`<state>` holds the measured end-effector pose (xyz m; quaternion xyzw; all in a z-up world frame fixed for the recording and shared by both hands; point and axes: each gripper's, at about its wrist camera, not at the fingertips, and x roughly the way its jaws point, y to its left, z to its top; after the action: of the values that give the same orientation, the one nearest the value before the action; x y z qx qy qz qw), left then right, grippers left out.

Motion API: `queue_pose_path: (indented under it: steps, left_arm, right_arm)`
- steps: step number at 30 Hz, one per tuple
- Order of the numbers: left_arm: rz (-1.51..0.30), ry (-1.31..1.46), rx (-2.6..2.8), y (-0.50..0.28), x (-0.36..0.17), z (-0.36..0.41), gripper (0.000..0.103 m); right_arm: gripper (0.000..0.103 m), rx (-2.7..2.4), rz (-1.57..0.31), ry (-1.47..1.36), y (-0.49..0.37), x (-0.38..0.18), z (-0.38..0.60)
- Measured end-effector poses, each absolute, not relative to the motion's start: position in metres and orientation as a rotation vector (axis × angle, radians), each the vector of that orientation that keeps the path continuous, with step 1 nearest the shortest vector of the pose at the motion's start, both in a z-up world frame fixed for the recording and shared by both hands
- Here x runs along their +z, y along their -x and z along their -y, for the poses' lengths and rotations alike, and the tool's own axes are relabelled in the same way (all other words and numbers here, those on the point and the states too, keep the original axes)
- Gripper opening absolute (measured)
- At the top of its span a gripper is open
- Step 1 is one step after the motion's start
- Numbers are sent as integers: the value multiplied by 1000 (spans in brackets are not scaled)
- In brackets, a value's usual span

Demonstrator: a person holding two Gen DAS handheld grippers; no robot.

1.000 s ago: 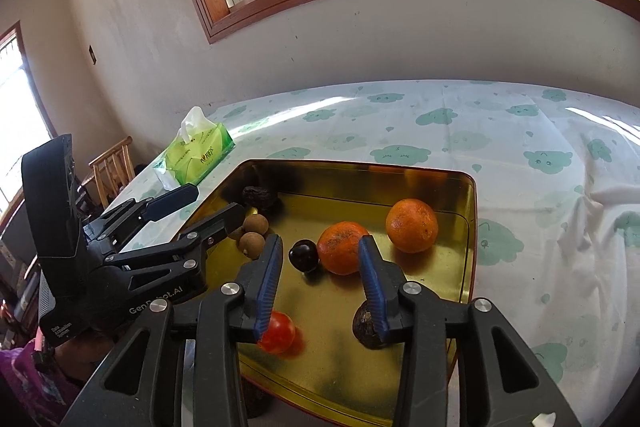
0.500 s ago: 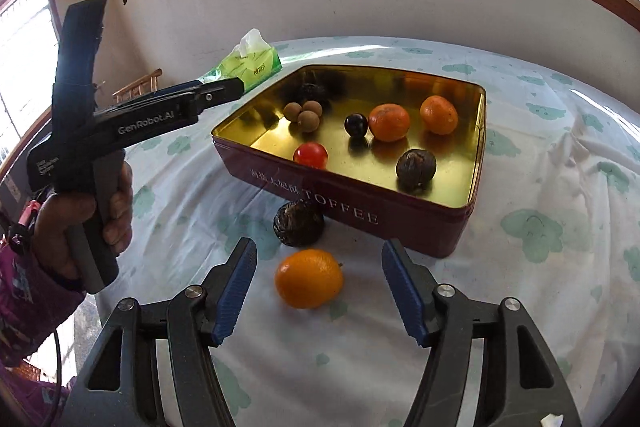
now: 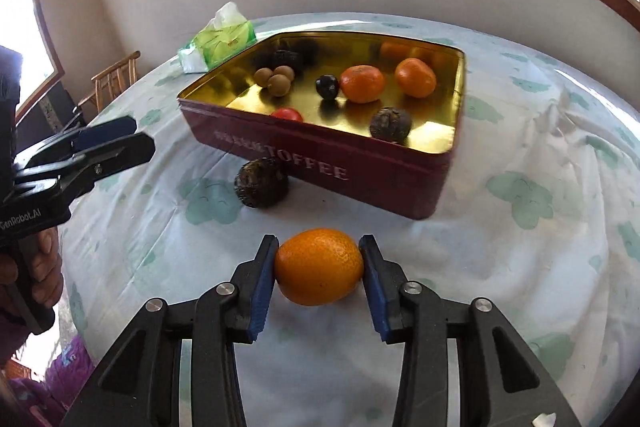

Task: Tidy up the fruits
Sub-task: 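Grasp the large orange with the right tool while the left grasps the brown fruit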

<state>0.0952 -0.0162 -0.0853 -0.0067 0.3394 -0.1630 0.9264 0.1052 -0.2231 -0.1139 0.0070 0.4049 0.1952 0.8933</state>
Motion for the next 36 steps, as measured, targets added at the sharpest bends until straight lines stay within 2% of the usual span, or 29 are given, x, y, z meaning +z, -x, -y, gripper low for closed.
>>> queue_pose_path:
  steps: [8, 21, 22, 24, 25, 36]
  left_arm:
    - [-752, 40, -345, -114, -97, 64, 69]
    - [-840, 63, -288, -145, -114, 88, 68]
    - [-850, 44, -282, -146, -117, 91, 67]
    - [-873, 31, -281, -147, -122, 93, 52]
    - [-870, 43, -303, -146, -122, 92, 37]
    - [-774, -8, -295, -106, -100, 80, 37]
  right_arm:
    - [38, 249, -799, -324, -116, -114, 311]
    - [39, 315, -763, -319, -112, -113, 305]
    - [39, 316, -766, -317, -112, -113, 304]
    - [39, 311, -767, -307, -113, -113, 302]
    - [39, 309, -767, -300, -112, -113, 302]
    - [39, 279, -773, -190, -111, -114, 286]
